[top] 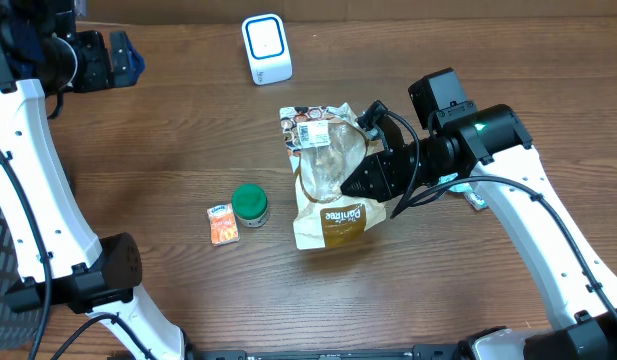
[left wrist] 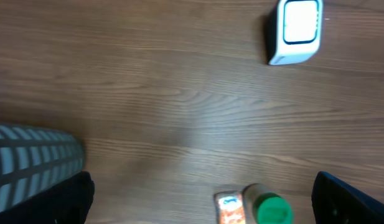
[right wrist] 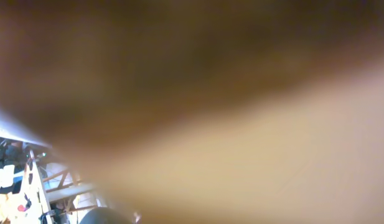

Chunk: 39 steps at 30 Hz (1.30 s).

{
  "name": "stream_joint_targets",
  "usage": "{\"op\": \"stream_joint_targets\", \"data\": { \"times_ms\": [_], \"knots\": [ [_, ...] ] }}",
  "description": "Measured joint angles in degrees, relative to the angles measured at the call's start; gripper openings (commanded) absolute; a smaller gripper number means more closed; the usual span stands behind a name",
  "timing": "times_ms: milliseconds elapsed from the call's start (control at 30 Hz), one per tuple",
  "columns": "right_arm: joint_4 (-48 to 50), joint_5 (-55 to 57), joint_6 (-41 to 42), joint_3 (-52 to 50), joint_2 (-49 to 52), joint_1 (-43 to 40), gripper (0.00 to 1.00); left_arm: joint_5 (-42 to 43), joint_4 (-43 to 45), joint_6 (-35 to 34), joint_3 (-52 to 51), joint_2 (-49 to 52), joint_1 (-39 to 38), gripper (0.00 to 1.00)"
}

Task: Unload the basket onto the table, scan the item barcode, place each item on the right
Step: 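Lift the bag with the right gripper while the left arm retracts, then carry the bag to the white scanner and hold it there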

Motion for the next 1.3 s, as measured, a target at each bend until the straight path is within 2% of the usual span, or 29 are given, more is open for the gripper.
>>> {"op": "stream_joint_targets", "data": {
  "times_ms": [200,667,900,967,1100,1300],
  "knots": [
    [1.29,-0.83,-1.11,0.00,0.00,-0.02,0.04,-3.21,0.00,0.85,0.00,0.00,0.00,1.00],
    [3.41,-0.90,-1.57,0.00,0.00,0.00,0.04,-4.20,0.00,1.03,0.00,0.00,0.00,0.99],
    [6.05,-0.24,3.48,1.68,0.00,0.00,0.04,-4.20,-0.02,1.03,0.00,0.00,0.00,1.00],
    [4.74,1.68,5.38,5.18,0.13,0.00,0.04,-4.20,0.00,1.03,0.00,0.00,0.00,0.99],
    [1.49,7.21,8.81,18.47,2.21,0.02,0.04,-4.24,-0.02,1.03,0.00,0.00,0.00,1.00],
    [-0.68,20.15,10.80,38.07,11.74,1.03,0.04,-4.42,-0.02,1.03,0.00,0.00,0.00,1.00]
  ]
}}
